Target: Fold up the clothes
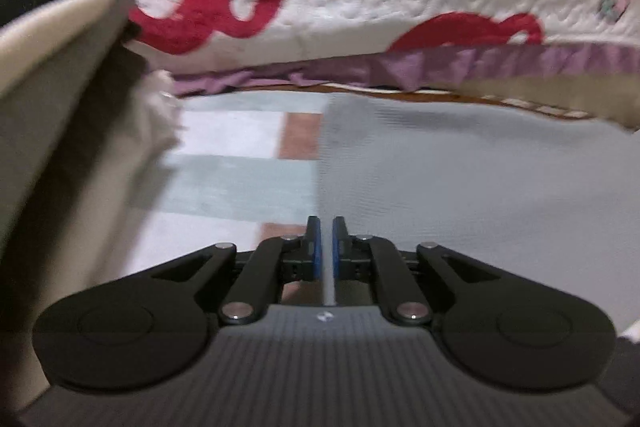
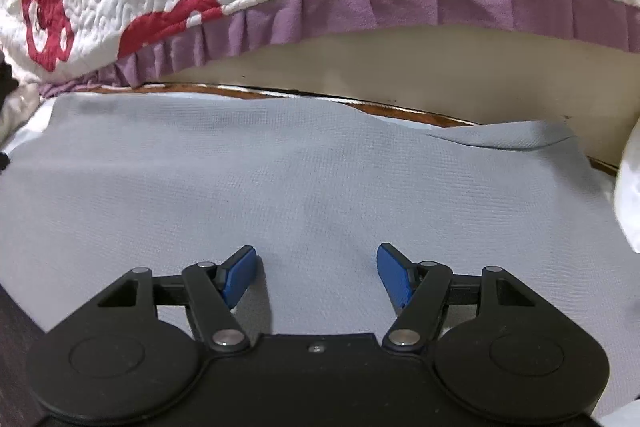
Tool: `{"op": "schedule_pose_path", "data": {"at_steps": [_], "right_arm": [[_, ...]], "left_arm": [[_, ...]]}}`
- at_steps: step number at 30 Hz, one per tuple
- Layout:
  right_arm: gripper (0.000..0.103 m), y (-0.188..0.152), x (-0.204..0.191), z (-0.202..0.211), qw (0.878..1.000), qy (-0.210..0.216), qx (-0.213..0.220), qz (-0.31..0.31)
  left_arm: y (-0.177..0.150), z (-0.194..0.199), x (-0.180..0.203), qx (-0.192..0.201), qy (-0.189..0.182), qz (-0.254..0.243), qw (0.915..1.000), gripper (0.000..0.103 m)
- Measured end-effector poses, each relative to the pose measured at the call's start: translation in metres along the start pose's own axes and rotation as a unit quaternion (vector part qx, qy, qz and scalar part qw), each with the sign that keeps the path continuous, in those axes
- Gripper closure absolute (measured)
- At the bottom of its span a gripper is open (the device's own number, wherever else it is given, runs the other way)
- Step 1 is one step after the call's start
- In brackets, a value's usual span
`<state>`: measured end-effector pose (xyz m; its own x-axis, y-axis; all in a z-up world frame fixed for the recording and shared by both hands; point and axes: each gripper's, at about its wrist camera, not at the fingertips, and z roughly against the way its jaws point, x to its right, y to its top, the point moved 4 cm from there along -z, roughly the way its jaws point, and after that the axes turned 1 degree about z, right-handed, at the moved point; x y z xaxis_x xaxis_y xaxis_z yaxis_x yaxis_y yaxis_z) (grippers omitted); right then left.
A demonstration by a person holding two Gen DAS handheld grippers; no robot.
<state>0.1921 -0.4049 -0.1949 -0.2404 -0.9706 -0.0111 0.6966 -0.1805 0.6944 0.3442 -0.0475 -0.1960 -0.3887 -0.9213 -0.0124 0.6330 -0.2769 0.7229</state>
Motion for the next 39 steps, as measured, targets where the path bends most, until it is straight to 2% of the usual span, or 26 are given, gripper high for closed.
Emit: {"op": "schedule_pose_path", "data": {"at_steps": [2,6,9,11,14,15,17,21,23,27,30,31,32,33,34,36,39], "right_arm": [[0.032,-0.008,0.022,0.008,0.999,-0.021,0.002,-0.028],[0.032,-0.029,0.076,0.025,0.993,-0.065,0.010,-0.095],[0.032,-0.054,0.135,0.039,0.979,-0.137,0.017,-0.147],[0.035,-0.070,0.173,0.052,0.965,-0.186,0.024,-0.184],[0.033,-0.091,0.215,0.085,0.925,-0.267,0.044,-0.265],[0.033,-0.099,0.225,0.095,0.914,-0.264,0.055,-0.302],[0.033,-0.115,0.238,0.111,0.894,-0.208,0.083,-0.387],[0.033,-0.143,0.238,0.111,0.845,-0.076,0.090,-0.522],[0.032,-0.149,0.224,0.100,0.833,-0.036,0.084,-0.546],[0.032,-0.140,0.205,0.083,0.828,0.001,0.112,-0.550],[0.032,-0.131,0.200,0.066,0.825,0.010,0.146,-0.546],[0.041,-0.127,0.199,0.061,0.826,0.001,0.160,-0.540],[0.058,-0.124,0.199,0.056,0.829,-0.008,0.163,-0.534],[0.092,-0.120,0.200,0.051,0.834,-0.018,0.156,-0.530],[0.093,-0.117,0.201,0.051,0.836,-0.027,0.157,-0.525],[0.095,-0.108,0.197,0.066,0.841,-0.033,0.192,-0.505],[0.096,-0.096,0.199,0.077,0.870,-0.060,0.178,-0.457]], "left_arm": [[0.002,0.007,0.001,0.002,-0.021,0.012,0.9997,0.098],[0.003,0.013,0.020,-0.006,-0.096,0.026,0.9950,0.097],[-0.007,0.002,0.027,-0.047,-0.099,0.025,0.9937,0.097],[-0.013,-0.002,0.026,-0.062,-0.093,0.031,0.9933,0.097],[-0.012,0.002,0.028,-0.065,-0.069,0.008,0.9954,0.096],[-0.012,0.005,0.030,-0.066,-0.059,0.000,0.9961,0.096],[-0.013,0.010,0.032,-0.072,-0.057,-0.004,0.9958,0.096],[-0.018,0.028,0.044,-0.082,-0.109,0.033,0.9900,0.089],[-0.023,0.034,0.057,-0.088,-0.133,0.046,0.9862,0.088],[-0.031,0.039,0.084,-0.079,-0.164,0.038,0.9826,0.088],[-0.035,0.036,0.101,-0.063,-0.165,0.011,0.9843,0.088],[-0.037,0.035,0.104,-0.063,-0.166,0.009,0.9841,0.088],[-0.038,0.035,0.107,-0.064,-0.168,0.007,0.9837,0.088],[-0.039,0.035,0.107,-0.066,-0.168,0.006,0.9836,0.088],[-0.041,0.036,0.107,-0.069,-0.165,0.001,0.9838,0.088],[-0.044,0.038,0.103,-0.077,-0.151,-0.013,0.9854,0.088],[-0.047,0.043,0.085,-0.090,-0.129,-0.004,0.9875,0.088]]}}
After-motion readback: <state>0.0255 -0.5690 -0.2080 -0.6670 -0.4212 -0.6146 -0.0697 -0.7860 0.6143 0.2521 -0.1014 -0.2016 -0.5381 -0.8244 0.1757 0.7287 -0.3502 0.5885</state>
